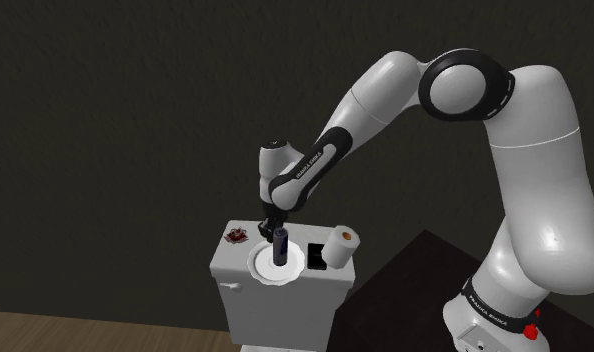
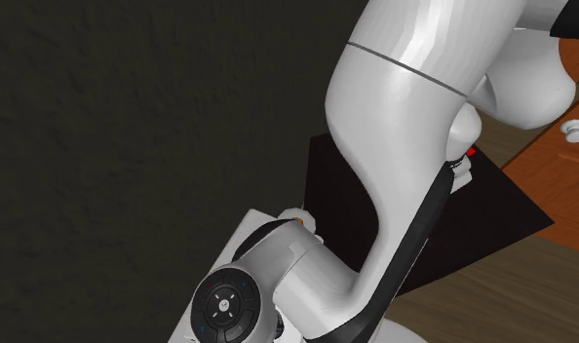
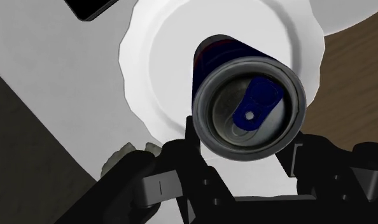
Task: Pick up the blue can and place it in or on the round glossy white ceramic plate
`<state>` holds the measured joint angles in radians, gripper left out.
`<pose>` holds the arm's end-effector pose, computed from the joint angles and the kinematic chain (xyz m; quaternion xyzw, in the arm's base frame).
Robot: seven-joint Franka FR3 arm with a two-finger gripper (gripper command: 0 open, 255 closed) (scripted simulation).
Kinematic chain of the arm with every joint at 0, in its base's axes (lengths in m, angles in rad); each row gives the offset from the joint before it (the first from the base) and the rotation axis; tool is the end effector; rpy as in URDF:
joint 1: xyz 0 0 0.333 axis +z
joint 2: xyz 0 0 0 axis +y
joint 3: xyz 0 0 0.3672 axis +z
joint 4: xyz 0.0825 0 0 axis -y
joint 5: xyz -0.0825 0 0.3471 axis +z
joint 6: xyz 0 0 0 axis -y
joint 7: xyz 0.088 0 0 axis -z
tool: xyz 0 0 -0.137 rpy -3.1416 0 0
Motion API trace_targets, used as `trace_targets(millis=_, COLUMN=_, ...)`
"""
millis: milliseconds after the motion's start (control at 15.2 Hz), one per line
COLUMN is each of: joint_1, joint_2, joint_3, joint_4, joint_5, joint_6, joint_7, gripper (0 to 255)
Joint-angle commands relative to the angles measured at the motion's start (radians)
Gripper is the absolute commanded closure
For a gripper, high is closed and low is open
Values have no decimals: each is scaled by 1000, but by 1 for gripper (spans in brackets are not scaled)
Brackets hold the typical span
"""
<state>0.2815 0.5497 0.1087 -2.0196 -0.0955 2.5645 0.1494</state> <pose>0.5628 0.2279 0.2202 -0.9884 -0.1519 0.0006 0.0023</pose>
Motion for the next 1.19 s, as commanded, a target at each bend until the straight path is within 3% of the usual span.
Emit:
trace_targets(millis=0, joint_1=0, joint_2=0, joint_3=0, joint_4=1, joint_5=0, joint_6=0, joint_7=0, gripper=255)
trace_targets(millis=132, joint_1=0, joint_2=0, joint_3=0, joint_4=1, joint_5=0, joint_6=0, joint_7=0, gripper=255)
trace_targets(millis=198, joint_1=0, joint_2=0, joint_3=0, joint_4=1, joint_5=0, joint_6=0, joint_7=0, gripper=0)
trace_targets(millis=528, joint_1=0, joint_2=0, joint_3=0, joint_4=1, joint_5=0, joint_6=0, joint_7=0, gripper=0)
trace_targets(millis=792, joint_1=-11, joint_2=-103, joint_3=14, joint_4=-10, joint_5=18, joint_6=-92, joint_7=-12, gripper=0)
trace_targets(millis=1122, joint_1=-11, joint_2=-103, joint_3=14, joint_4=-10, joint_5=18, joint_6=-92, joint_7=-12, gripper=0)
